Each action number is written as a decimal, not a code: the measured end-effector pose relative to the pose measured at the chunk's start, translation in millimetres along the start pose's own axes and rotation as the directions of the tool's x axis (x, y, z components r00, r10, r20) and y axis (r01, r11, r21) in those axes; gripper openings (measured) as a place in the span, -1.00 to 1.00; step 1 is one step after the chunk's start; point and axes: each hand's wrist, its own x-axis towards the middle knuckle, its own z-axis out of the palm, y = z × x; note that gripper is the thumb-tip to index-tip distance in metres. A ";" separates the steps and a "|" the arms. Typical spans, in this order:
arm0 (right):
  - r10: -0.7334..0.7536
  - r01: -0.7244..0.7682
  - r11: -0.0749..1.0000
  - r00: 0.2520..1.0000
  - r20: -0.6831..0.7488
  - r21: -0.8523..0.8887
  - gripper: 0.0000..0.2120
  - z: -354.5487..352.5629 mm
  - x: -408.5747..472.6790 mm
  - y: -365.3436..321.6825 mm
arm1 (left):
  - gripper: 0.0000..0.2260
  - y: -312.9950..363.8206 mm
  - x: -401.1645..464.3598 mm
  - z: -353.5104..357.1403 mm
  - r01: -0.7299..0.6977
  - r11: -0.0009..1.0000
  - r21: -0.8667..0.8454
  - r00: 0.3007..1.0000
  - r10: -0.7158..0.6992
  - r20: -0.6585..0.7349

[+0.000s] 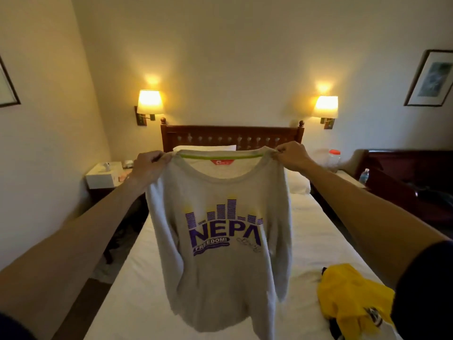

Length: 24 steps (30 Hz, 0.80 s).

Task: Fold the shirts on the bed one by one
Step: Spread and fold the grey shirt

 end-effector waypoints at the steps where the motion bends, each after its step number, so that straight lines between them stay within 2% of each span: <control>1: 0.020 -0.020 0.999 1.000 -0.005 0.036 -0.77 10.5 4.6 -8.7 | -0.81 -6.4 -2.3 -7.5 0.005 1.000 -0.031 0.999 -0.006 -0.032; 5: 0.160 -0.159 0.936 0.987 0.021 0.314 -0.77 48.0 24.0 -55.0 | -0.87 -16.2 -9.2 -45.6 -0.041 0.998 -0.047 0.989 0.034 -0.147; 7: 0.172 -0.227 0.828 0.973 0.153 0.512 -0.81 64.5 33.0 -77.8 | -0.86 -18.4 -13.1 -63.4 -0.078 0.996 -0.037 0.977 0.069 -0.200; 9: 0.130 -0.254 0.724 0.963 0.235 0.641 -0.84 78.0 43.3 -93.9 | -0.82 -16.1 -20.7 -77.1 -0.109 0.991 -0.078 0.969 0.088 -0.233; 13: 0.052 -0.287 0.553 0.949 0.311 0.782 -0.84 90.3 61.8 -101.2 | -0.79 8.1 -42.3 -70.7 -0.153 0.944 -0.292 0.972 0.090 -0.217; 16: 0.117 -0.374 0.457 0.925 0.362 0.807 -0.82 103.5 72.2 -79.9 | -0.88 22.8 -59.3 -36.4 -0.096 0.915 -0.392 0.993 0.061 -0.101; 18: 0.155 -0.404 0.465 0.913 0.378 0.787 -0.75 119.8 73.0 -49.8 | -0.85 21.0 -73.9 8.2 -0.048 0.923 -0.382 0.998 0.058 0.017; 20: 0.183 -0.405 0.562 0.911 0.369 0.721 -0.86 142.5 66.8 -6.6 | -0.78 11.4 -95.0 71.2 0.002 0.936 -0.351 0.992 0.043 0.119; 21: 0.189 -0.409 0.604 0.907 0.376 0.684 -0.87 155.0 63.5 20.1 | -0.78 3.0 -105.1 106.8 0.034 0.931 -0.363 0.989 0.021 0.149; 24: 0.254 -0.469 0.722 0.864 0.435 0.509 -0.72 199.5 46.5 118.4 | -0.90 -36.2 -142.7 223.8 0.175 0.922 -0.345 0.958 -0.079 0.276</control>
